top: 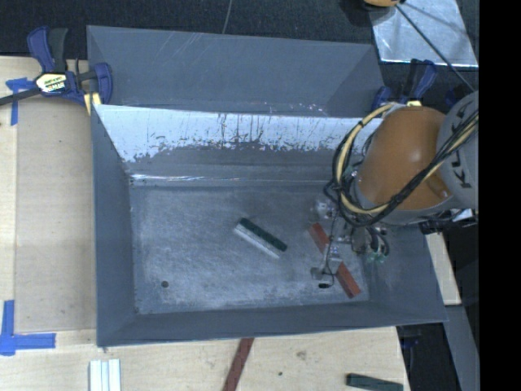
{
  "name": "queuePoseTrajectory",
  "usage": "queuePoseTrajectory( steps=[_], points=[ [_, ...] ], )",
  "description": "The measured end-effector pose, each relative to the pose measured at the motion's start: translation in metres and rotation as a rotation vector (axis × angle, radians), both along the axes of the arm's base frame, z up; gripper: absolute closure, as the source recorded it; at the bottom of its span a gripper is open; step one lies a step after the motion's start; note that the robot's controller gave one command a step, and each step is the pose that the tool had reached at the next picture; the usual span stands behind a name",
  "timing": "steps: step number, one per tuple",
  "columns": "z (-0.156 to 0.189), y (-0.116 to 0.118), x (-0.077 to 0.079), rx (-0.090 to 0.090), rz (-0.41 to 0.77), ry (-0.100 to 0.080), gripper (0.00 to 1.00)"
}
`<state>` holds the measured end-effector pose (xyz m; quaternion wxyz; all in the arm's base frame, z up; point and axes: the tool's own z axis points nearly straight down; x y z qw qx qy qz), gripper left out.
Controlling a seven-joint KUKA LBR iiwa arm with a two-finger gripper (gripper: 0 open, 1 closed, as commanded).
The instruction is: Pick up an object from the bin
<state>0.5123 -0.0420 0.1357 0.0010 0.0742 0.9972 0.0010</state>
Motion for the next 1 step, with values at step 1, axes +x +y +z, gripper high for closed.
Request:
queuePoseTrajectory(
  steps=[1],
  points=[
    [-0.0372,0.0251,0.0254,-0.004,-0.251,-0.005,0.0]
  ],
)
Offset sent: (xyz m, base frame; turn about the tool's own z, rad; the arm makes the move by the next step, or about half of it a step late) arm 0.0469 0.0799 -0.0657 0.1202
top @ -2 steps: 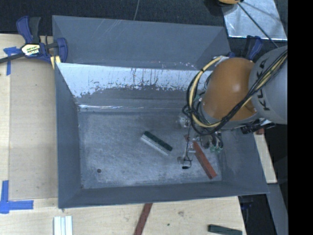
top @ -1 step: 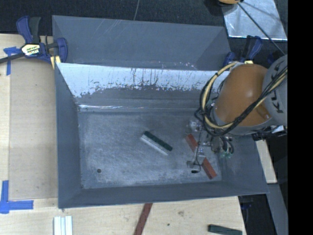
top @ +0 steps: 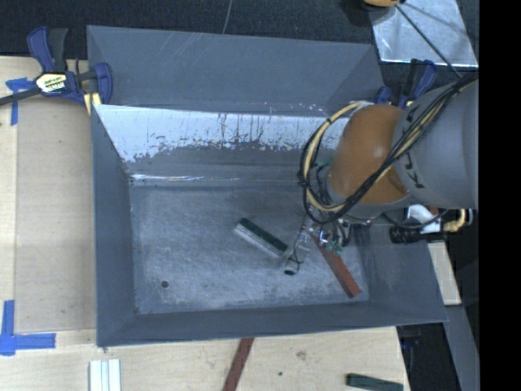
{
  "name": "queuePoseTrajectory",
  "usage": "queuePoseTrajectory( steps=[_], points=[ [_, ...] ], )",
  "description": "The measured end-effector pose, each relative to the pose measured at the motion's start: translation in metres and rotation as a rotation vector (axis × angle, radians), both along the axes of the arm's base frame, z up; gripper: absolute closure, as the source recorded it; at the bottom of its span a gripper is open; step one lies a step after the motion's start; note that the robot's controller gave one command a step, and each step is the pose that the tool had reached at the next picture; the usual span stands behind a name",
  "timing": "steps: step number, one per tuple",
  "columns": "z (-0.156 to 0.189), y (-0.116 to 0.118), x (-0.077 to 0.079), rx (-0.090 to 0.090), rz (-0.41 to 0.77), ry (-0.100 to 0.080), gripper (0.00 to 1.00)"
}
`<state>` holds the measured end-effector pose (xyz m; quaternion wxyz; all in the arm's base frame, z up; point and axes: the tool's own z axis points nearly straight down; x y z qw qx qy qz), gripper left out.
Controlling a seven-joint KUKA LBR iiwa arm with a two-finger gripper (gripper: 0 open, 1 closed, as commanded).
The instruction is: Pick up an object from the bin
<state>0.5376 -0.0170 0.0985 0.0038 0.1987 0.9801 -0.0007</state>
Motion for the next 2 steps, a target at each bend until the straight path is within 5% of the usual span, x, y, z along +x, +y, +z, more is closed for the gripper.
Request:
queuePoseTrajectory(
  steps=[1,2],
  points=[
    [-0.0268,0.0535,0.0238,0.0,0.132,-0.002,1.0],
    [-0.0267,0.0535,0.0238,0.001,0.131,-0.002,1.0]
  ],
)
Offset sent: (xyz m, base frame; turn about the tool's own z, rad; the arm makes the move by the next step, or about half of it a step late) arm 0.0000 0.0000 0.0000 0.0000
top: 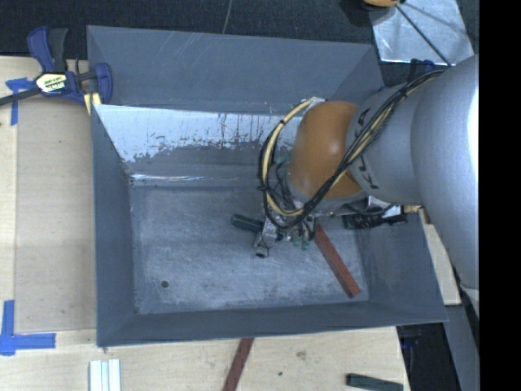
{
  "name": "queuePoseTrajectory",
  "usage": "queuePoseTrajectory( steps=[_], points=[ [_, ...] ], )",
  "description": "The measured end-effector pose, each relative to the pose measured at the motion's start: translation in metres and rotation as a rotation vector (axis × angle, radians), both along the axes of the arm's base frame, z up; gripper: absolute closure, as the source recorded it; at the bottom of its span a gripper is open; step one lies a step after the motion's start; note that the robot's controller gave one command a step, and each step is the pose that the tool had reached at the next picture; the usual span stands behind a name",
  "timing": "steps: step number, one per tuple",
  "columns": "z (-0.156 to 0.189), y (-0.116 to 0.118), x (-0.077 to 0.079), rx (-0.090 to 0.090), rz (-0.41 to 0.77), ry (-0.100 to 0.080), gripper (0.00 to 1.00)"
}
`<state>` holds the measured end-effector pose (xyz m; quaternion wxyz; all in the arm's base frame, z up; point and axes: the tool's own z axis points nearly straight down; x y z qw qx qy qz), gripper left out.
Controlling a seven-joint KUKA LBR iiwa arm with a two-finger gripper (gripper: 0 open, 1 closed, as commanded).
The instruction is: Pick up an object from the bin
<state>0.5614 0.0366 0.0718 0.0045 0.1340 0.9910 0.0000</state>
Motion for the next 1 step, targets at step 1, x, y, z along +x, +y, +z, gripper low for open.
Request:
queuePoseTrajectory(
  steps=[1],
  points=[
    [0.003,-0.0001,-0.0011,0.0,0.001,0.003,1.0]
  ],
)
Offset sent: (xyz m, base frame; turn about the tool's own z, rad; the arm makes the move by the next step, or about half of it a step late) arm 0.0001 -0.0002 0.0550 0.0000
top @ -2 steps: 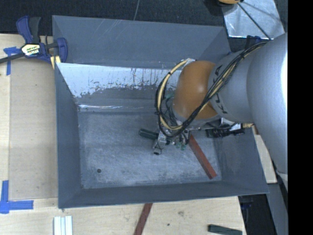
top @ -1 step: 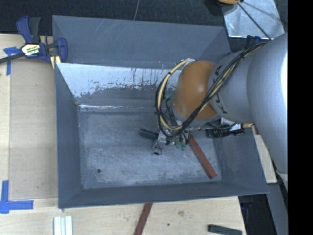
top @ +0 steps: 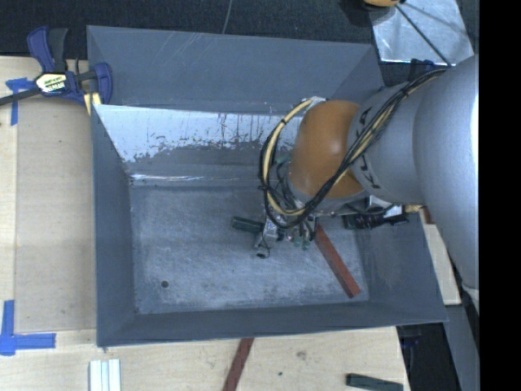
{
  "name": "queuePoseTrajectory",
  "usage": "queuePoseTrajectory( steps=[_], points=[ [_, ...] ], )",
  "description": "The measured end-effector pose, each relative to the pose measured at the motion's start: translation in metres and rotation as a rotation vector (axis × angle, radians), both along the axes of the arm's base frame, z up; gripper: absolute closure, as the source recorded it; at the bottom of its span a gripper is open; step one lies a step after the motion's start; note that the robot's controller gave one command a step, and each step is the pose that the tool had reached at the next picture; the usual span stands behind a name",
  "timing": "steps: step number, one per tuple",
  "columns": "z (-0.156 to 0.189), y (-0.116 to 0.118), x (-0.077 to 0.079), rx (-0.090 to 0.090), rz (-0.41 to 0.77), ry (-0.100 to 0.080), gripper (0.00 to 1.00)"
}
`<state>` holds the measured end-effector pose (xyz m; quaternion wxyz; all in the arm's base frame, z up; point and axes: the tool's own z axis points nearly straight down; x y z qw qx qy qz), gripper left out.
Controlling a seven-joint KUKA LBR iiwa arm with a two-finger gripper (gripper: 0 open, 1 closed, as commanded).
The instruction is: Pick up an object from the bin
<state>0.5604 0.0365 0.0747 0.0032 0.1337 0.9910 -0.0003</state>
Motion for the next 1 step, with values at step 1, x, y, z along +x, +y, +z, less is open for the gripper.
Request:
queuePoseTrajectory(
  steps=[1],
  points=[
    [0.0161,-0.0001,-0.0015,0.001,0.0,0.008,1.0]
  ],
)
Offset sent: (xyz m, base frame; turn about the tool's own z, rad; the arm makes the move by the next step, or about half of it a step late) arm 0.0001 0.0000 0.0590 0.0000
